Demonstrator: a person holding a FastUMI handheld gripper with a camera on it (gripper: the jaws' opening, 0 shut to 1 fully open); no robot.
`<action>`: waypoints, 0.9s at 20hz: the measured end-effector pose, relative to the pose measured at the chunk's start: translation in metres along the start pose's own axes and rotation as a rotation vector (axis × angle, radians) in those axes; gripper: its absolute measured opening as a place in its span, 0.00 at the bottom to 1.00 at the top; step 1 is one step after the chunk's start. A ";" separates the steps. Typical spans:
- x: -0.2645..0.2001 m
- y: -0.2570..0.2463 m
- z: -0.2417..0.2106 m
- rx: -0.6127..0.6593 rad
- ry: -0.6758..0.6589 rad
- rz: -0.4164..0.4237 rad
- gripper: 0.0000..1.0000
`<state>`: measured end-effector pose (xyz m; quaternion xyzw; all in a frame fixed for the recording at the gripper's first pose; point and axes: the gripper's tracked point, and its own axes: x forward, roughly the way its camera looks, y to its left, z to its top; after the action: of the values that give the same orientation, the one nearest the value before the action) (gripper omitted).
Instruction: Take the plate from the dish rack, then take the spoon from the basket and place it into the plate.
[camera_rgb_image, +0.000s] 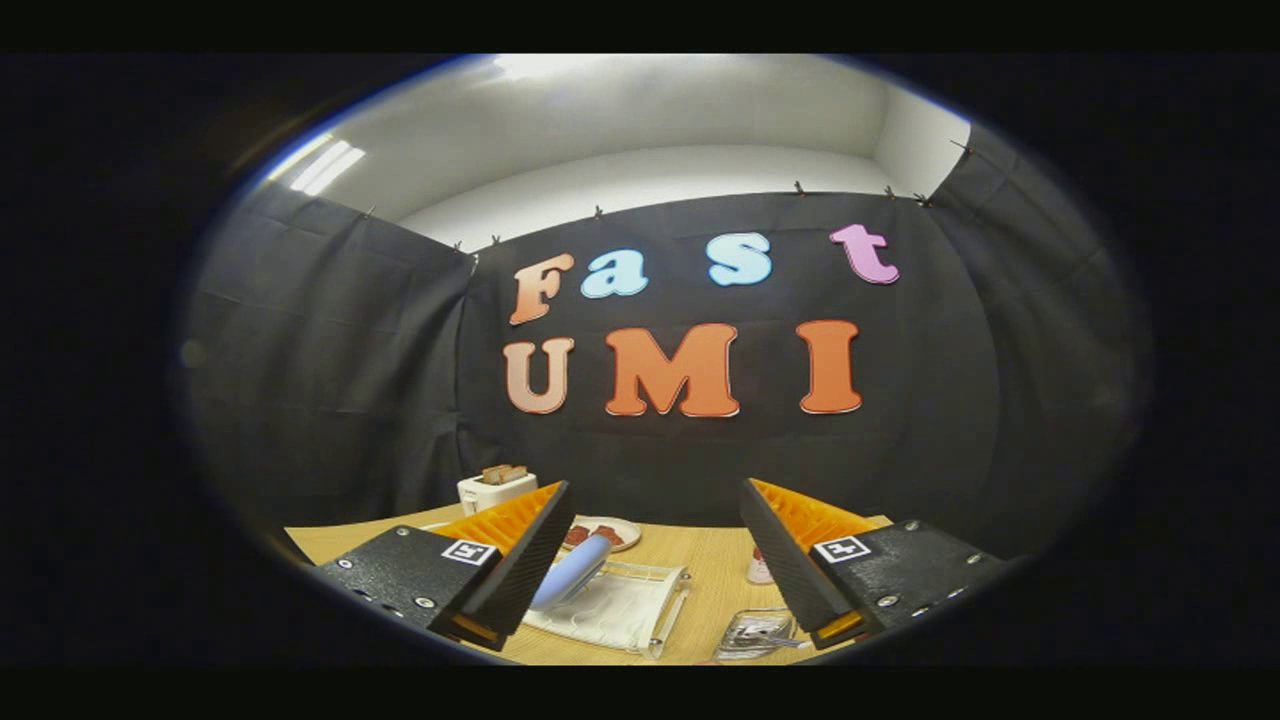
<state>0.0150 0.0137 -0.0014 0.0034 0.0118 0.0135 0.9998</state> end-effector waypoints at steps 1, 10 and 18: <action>0.002 0.000 -0.002 -0.005 0.004 -0.003 0.99; 0.020 0.020 -0.026 -0.009 0.085 0.032 0.99; 0.050 0.049 -0.076 0.030 0.290 0.129 0.99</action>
<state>0.0618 0.0649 -0.0781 0.0170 0.1559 0.0781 0.9845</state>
